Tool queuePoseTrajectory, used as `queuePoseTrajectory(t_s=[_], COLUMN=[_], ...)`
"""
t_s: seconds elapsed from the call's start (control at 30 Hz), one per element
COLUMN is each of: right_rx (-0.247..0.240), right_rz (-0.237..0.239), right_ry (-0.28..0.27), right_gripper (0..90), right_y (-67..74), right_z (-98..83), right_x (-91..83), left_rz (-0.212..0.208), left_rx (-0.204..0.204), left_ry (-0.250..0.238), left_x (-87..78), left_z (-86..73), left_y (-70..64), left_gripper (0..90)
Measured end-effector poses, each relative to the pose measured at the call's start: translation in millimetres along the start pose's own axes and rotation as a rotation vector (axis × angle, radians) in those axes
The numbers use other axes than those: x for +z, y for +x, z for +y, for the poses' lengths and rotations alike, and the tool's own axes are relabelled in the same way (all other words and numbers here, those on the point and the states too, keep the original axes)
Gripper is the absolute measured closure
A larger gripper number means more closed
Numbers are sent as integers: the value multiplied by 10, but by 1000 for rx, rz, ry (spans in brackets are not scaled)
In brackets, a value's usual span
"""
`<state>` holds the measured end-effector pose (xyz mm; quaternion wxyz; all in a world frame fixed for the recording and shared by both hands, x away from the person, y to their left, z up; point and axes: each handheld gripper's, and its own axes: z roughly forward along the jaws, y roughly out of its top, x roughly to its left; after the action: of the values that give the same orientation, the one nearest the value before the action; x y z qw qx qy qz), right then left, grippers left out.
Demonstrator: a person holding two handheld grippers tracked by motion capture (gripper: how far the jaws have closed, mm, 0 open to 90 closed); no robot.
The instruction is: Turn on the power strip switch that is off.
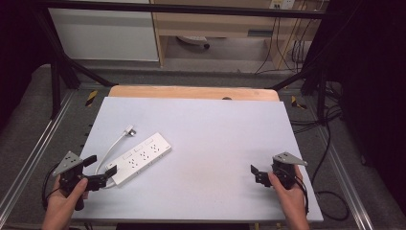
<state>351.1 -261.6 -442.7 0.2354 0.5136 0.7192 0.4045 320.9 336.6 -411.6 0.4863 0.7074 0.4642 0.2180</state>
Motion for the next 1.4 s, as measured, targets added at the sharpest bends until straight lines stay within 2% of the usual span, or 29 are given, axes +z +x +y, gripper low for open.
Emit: queuePoseTrajectory(t_s=[0.13, 0.27, 0.53, 0.77, 0.9, 1.0, 1.13, 1.33, 1.4], right_rx=[20, 38, 37, 39, 39, 29, 14, 0, -1], right_rz=[0, -9, -16, 3, 15, 28, 45, 64, 63], right_ry=[-17, 0, -11, -20, -8, -5, -7, -2, -6], right_gripper=[46, 43, 39, 41, 40, 50, 48, 46, 46], right_y=[-27, -22, -37, -23, -23, -22, -5, 8, 12], right_z=[11, 20, 11, 31, 38, 40, 55, 58, 62], right_x=[-10, 12, -14, -15, -24, -29, -31, -30, -30], left_rz=[-7, -35, -34, -48, -52, -19, -5, -6, -17], left_rx=[0, -13, -11, -19, -19, 1, -3, -10, 3], left_ry=[0, -15, -34, -39, -42, -42, -48, -56, -53], left_x=[-13, -40, -69, -124, -155, -174, -189, -199, -196], left_z=[-6, 0, 23, 45, 83, 124, 166, 208, 228], left_y=[7, 32, 24, 39, 22, 2, 8, -25, -39], left_gripper=[64, 65, 65, 61, 61, 63, 64, 65, 63])
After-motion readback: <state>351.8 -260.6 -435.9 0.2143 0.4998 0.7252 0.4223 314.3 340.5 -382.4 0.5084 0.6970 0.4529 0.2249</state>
